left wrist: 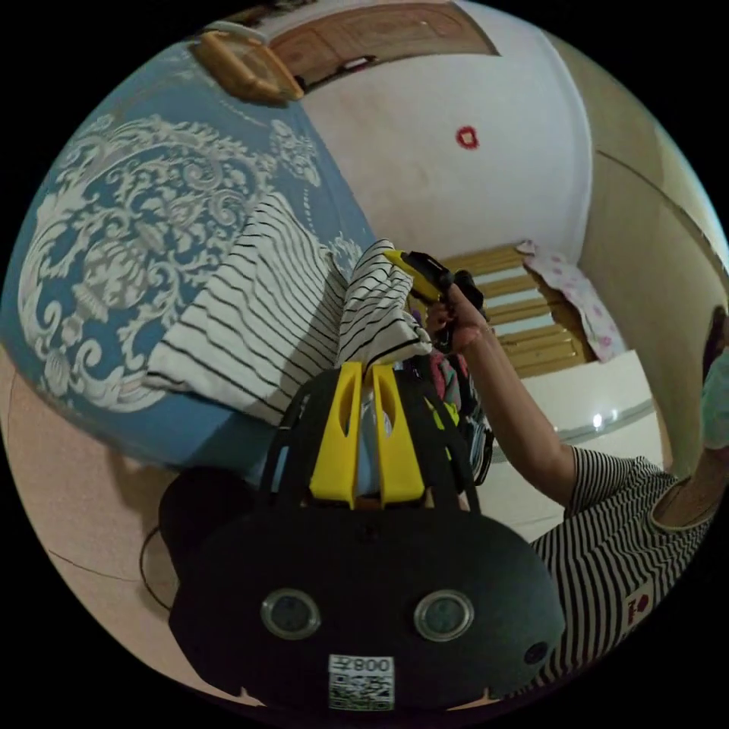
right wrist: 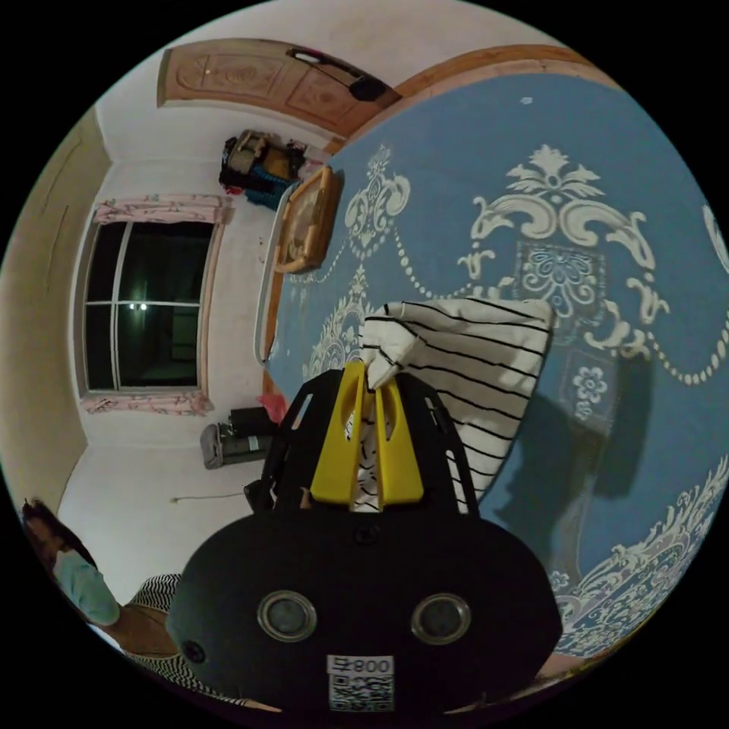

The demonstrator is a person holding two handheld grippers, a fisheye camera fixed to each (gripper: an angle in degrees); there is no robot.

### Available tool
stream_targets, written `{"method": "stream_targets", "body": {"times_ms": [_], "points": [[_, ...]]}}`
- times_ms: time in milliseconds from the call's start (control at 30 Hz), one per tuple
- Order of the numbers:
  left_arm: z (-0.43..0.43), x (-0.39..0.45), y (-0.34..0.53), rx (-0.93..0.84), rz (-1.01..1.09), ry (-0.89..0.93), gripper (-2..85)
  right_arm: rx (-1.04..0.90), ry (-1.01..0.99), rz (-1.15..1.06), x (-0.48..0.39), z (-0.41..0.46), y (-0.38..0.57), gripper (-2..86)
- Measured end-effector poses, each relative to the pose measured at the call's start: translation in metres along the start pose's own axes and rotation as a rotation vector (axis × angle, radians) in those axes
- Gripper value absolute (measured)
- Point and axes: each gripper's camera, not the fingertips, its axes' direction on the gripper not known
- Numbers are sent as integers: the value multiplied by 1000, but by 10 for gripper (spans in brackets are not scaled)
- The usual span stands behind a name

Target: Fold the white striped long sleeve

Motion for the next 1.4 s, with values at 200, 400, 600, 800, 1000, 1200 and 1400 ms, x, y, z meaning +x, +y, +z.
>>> {"method": "stream_targets", "body": {"times_ms": [200,400,600,800,1000,1200,1400], "points": [[-59,-71,-8,78,-170,47,24,-103,82,-4,-40,91,-29,6],[-105,-121,-16,99,-239,53,25,-173,128,-13,-68,167,-45,10],[-139,-161,-26,99,-267,34,24,-243,221,-41,-89,229,-56,18],[-173,-187,-27,126,-281,33,16,-258,208,-151,-119,266,-54,37],[-210,-197,-27,153,-250,5,6,-203,155,-267,-142,270,-35,41],[-223,-182,-39,122,-90,8,3,-187,140,-328,-135,266,23,28],[-205,-176,-61,32,15,-179,3,-269,208,-280,-104,291,104,16]]}}
